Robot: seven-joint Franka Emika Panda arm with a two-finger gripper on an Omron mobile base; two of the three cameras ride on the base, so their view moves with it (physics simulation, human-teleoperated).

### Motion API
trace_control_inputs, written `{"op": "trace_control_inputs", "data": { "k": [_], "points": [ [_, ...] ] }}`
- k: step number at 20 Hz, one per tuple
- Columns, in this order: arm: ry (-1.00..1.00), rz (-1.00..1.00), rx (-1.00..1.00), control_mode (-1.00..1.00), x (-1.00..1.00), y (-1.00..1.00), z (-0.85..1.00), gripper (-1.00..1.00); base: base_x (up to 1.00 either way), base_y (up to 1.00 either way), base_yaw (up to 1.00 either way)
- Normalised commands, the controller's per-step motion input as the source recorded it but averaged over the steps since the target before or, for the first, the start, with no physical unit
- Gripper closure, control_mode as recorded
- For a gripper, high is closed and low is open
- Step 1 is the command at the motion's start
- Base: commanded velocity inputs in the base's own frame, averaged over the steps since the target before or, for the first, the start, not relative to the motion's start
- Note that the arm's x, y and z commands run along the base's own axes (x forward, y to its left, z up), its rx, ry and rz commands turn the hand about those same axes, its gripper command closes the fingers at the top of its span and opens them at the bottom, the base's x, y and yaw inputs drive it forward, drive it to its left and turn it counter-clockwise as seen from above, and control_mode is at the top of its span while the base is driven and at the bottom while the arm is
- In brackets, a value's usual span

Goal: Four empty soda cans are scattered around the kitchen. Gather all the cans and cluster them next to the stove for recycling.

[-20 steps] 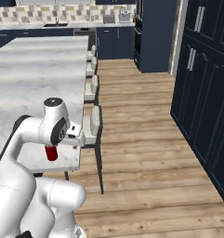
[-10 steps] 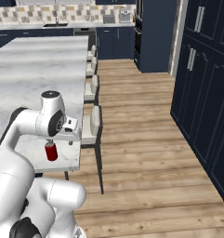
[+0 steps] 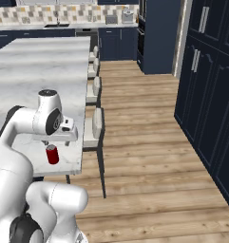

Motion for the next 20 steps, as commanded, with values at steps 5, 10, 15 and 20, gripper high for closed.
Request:
{"op": "trace_control_inputs", "data": {
  "k": [5, 10, 15, 20],
  "points": [
    [-0.04, 0.02, -0.01, -1.0, 0.12, 0.38, -0.09, -1.0, 0.0, 0.0, 0.0],
    [-0.05, 0.03, 0.0, -1.0, 0.21, 0.31, -0.14, -1.0, 0.0, 0.0, 0.0],
    [-0.01, 0.01, 0.0, -1.0, 0.11, 0.24, -0.02, -1.0, 0.0, 0.0, 0.0],
    [0.0, 0.0, 0.0, -1.0, 0.15, 0.17, 0.0, -1.0, 0.0, 0.0, 0.0]
  ]
}}
